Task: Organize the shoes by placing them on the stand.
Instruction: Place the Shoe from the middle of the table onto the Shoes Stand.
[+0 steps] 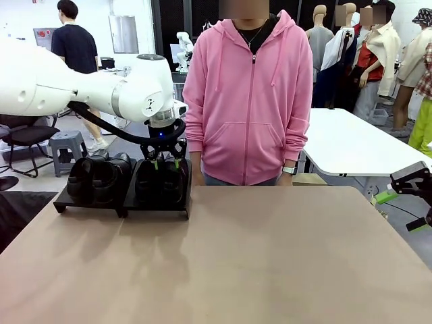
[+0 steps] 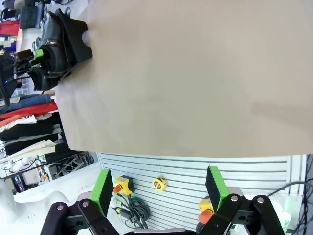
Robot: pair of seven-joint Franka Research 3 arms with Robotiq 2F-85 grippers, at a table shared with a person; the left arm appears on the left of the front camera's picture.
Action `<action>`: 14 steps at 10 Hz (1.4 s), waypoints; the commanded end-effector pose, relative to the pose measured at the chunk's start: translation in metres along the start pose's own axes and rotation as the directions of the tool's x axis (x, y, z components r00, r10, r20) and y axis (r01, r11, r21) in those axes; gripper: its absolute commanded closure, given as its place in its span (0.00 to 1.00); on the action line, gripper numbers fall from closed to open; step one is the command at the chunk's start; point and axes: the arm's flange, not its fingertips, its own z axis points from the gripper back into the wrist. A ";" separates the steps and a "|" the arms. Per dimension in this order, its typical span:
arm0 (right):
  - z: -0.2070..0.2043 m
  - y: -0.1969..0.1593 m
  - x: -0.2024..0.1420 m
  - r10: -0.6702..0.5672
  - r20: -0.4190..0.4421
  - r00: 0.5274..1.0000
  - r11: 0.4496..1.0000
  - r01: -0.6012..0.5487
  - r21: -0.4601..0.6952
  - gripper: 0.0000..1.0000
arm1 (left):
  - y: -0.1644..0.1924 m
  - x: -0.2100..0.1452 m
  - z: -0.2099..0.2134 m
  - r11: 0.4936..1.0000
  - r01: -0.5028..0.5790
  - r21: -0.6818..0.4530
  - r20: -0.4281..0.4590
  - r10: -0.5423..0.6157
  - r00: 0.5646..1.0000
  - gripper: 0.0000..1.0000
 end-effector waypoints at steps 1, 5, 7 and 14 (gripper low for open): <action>0.002 0.001 0.002 0.023 -0.001 1.000 0.999 -0.023 0.034 0.00 | 0.005 -0.047 0.037 0.996 0.088 0.028 -0.021 -0.087 0.996 0.00; 0.002 0.001 0.002 0.023 -0.001 1.000 0.999 -0.023 0.034 0.00 | 0.068 -0.158 0.102 0.970 0.194 -0.149 -0.151 -0.216 0.965 0.00; 0.002 0.001 0.002 0.023 -0.001 1.000 0.999 -0.023 0.034 0.00 | 0.143 -0.201 0.105 0.900 0.241 -0.363 -0.132 -0.306 0.943 0.00; 0.002 0.001 0.002 0.023 -0.001 1.000 0.999 -0.023 0.034 0.00 | 0.284 -0.242 0.065 0.669 0.156 -0.726 0.048 -0.178 0.983 0.00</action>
